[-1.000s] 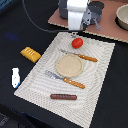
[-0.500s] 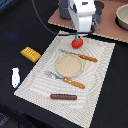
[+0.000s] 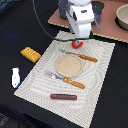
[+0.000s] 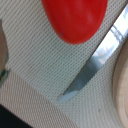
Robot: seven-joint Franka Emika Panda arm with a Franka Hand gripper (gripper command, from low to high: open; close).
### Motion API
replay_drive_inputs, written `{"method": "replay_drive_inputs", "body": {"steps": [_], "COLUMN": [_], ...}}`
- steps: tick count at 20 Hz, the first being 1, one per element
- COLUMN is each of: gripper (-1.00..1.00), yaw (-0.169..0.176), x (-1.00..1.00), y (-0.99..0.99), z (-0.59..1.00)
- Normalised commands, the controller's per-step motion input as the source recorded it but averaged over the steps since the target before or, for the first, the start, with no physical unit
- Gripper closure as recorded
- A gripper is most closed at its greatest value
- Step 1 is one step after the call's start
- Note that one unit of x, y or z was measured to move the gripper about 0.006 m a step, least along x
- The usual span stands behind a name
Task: Interact with the objects in diverse but meaningful ways.
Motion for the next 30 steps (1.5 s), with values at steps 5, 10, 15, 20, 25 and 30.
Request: {"method": "replay_drive_inputs", "body": {"steps": [5,10,15,20,25,30], "gripper": [-1.0,-1.0,-1.0,-1.0,-1.0,1.0], "yaw": [0.039,0.085,0.12,0.112,0.042,0.015], "x": [0.37,0.2,0.02,0.04,0.23,0.37], "y": [0.19,0.17,0.06,0.0,0.05,0.08], "z": [-0.06,0.0,-0.13,-0.19,-0.05,0.0]}}
